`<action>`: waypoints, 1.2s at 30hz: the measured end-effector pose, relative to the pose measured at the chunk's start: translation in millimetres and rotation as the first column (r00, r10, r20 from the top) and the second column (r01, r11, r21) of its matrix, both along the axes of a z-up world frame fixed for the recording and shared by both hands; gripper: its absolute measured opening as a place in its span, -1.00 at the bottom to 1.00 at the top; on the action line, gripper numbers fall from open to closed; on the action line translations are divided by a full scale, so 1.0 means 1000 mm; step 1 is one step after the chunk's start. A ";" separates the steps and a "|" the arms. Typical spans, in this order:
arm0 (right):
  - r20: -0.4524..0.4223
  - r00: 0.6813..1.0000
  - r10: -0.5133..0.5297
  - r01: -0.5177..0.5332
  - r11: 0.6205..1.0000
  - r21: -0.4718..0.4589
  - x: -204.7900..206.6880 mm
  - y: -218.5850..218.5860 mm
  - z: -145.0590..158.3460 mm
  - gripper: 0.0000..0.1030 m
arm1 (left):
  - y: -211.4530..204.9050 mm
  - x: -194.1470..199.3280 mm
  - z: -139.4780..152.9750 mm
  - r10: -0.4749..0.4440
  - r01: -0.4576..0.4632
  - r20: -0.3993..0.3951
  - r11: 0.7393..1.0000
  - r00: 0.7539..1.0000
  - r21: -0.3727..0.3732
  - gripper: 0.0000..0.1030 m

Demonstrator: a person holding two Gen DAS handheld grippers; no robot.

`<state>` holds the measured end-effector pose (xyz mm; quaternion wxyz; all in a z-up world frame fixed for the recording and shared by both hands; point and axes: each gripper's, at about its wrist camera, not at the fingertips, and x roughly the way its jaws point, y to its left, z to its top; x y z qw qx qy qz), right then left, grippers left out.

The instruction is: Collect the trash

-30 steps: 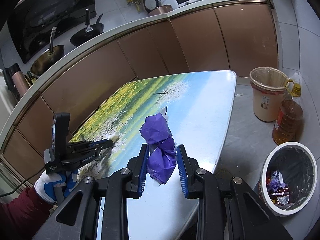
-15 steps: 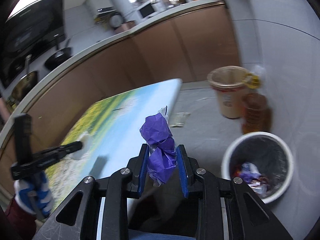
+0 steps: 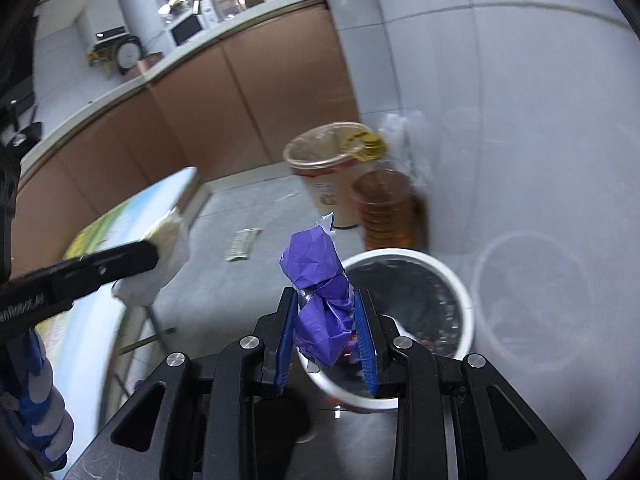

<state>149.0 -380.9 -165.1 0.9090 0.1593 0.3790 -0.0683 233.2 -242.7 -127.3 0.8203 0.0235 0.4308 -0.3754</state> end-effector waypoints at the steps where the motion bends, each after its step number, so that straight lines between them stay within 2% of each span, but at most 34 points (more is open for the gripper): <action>1: -0.008 1.000 -0.010 0.010 1.000 -0.003 0.003 -0.005 -0.004 -0.44 | -0.006 0.005 -0.004 -0.001 0.001 -0.016 1.000 1.000 -0.004 -0.87; 7: -0.069 0.996 -0.057 0.053 0.997 -0.049 0.025 -0.027 -0.028 -0.39 | -0.047 0.038 -0.041 -0.001 0.003 -0.103 1.000 0.995 0.010 -0.84; 12: -0.104 0.991 -0.085 0.078 0.995 -0.069 0.029 -0.036 -0.041 -0.26 | -0.055 0.047 -0.055 -0.004 0.004 -0.155 1.000 0.988 -0.002 -0.81; 13: -0.105 0.991 -0.086 0.079 0.994 -0.070 0.026 -0.038 -0.042 -0.23 | -0.055 0.047 -0.054 -0.005 0.004 -0.157 1.000 0.988 -0.008 -0.71; 16: -0.104 0.991 -0.090 0.083 0.994 -0.071 0.020 -0.035 -0.041 -0.16 | -0.049 0.044 -0.050 0.011 -0.015 -0.150 1.000 0.989 -0.025 -0.15; 21: -0.080 0.992 -0.098 0.092 0.993 -0.074 0.012 -0.028 -0.030 -0.10 | -0.028 0.033 -0.034 0.043 -0.050 -0.139 0.997 0.989 -0.050 -0.10; 25: -0.053 0.995 -0.085 0.082 0.994 -0.069 0.006 -0.015 -0.011 -0.08 | -0.002 0.021 -0.012 0.091 -0.097 -0.088 0.994 0.992 -0.060 -0.10; 29: -0.005 1.000 -0.013 0.013 0.997 -0.080 -0.001 0.019 0.018 -0.08 | 0.041 -0.001 0.020 0.163 -0.162 0.008 0.985 0.987 -0.067 -0.10; 31: 0.013 1.000 0.021 -0.019 0.996 -0.092 -0.004 0.036 0.031 -0.06 | 0.063 -0.012 0.033 0.202 -0.199 0.063 0.978 0.977 -0.057 -0.10; 36: 0.084 0.988 0.127 -0.115 0.983 -0.142 -0.020 0.094 0.073 0.03 | 0.130 -0.042 0.060 0.332 -0.330 0.180 0.943 0.926 -0.042 -0.06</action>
